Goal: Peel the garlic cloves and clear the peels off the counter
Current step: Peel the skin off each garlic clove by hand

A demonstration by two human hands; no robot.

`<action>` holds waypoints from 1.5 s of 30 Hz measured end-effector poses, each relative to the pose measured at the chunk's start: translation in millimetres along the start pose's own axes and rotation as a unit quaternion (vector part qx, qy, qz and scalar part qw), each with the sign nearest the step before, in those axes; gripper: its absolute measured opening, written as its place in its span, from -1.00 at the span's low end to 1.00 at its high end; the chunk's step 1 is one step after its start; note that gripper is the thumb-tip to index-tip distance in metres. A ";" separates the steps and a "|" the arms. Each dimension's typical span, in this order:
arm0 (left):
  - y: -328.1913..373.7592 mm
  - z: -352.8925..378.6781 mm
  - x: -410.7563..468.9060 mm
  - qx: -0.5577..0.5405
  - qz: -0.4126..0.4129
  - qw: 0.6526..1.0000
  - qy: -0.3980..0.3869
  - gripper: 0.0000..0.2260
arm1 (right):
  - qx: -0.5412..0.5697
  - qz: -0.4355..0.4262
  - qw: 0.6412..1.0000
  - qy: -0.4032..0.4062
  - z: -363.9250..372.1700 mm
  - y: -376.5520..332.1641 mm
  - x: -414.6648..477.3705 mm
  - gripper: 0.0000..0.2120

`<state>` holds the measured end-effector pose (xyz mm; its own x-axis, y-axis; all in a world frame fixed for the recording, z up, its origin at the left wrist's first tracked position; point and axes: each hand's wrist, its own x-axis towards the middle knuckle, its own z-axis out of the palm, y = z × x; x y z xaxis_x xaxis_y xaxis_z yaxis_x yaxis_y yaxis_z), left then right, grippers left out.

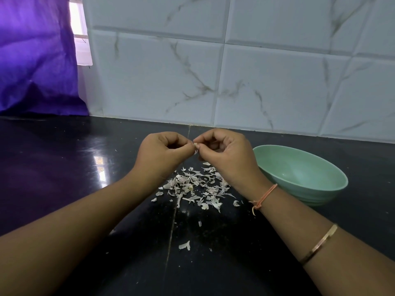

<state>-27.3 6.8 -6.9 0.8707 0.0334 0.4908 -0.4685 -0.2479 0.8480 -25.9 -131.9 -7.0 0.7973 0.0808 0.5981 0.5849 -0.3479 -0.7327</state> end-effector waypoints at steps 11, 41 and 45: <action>-5.5 1.8 2.7 -0.053 -0.043 0.998 0.005 -0.83 | 0.074 0.020 0.997 -0.004 2.2 1.7 1.4 -0.84; -6.6 3.4 1.6 -0.019 -0.008 0.999 0.033 -0.82 | 0.172 0.077 0.982 -0.022 1.8 -2.0 -1.4 -0.88; -5.4 4.4 0.4 0.008 0.004 0.999 0.040 -0.85 | 0.200 0.089 0.975 -0.023 2.5 -3.9 -2.4 -0.94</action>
<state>-23.7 3.8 -12.1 0.8514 0.1090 0.5130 -0.4726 -0.2648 0.8405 -29.7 -128.4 -6.4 0.8919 0.0968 0.4417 0.4409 0.0314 -0.8970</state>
